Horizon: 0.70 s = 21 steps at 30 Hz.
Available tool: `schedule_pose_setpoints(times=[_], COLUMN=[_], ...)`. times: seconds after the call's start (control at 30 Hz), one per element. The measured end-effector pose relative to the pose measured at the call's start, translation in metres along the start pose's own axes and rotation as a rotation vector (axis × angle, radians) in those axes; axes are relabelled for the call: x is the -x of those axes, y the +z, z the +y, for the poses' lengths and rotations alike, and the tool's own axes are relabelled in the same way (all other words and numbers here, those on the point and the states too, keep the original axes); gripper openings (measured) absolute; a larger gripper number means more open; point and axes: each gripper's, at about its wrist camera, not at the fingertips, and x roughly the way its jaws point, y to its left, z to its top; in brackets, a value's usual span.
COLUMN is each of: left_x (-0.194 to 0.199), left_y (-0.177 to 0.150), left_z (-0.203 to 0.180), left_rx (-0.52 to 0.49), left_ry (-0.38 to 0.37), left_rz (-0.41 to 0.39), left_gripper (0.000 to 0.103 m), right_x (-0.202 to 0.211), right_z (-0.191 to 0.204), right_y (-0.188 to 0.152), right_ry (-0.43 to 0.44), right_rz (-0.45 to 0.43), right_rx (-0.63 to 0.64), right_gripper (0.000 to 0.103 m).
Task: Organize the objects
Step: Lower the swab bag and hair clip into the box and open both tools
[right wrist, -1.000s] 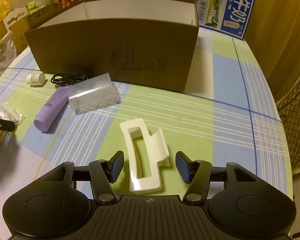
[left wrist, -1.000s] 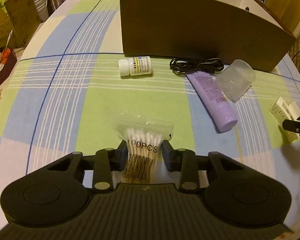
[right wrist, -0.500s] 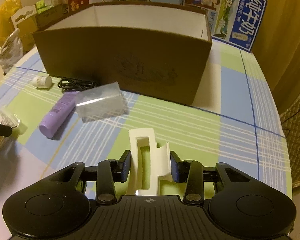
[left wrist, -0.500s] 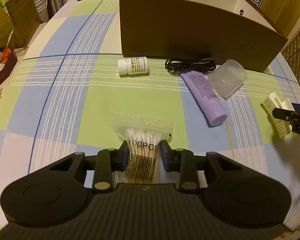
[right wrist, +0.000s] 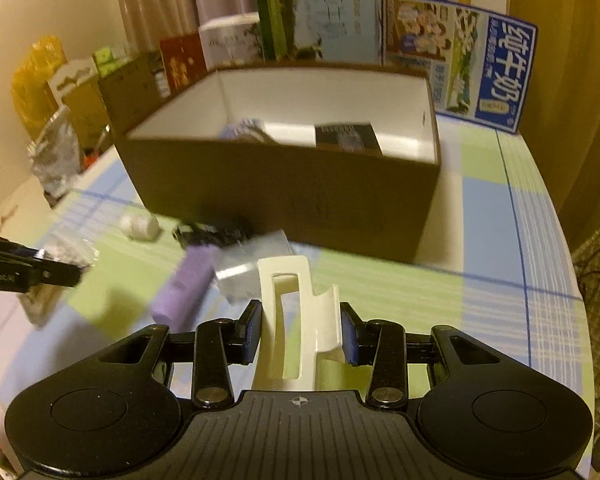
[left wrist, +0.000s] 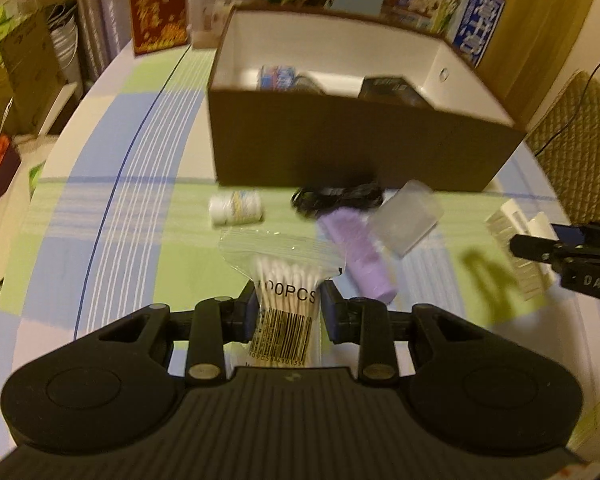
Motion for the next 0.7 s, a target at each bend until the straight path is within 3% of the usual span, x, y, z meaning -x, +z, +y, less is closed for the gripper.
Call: schedule_pose_setpoints(times=[0.4,0.7], left_x=[0.018,0.003], left_y=[0.051,0.121], left_z=[-0.012,-0.012], left_rx=[-0.03,-0.048], left_ry=[-0.068,-0.086], left_rz=[-0.089,-0.162], left_gripper=[0.027,0.027], right_x=[0.005,-0.026], right_z=[0.009,0.013], right_y=[0.054,0.115], right_ry=[0.09,0.086], right_rz=[-0.078,-0.098], right_rx=[-0.041,-0.042], right_gripper=[0.037,0.037])
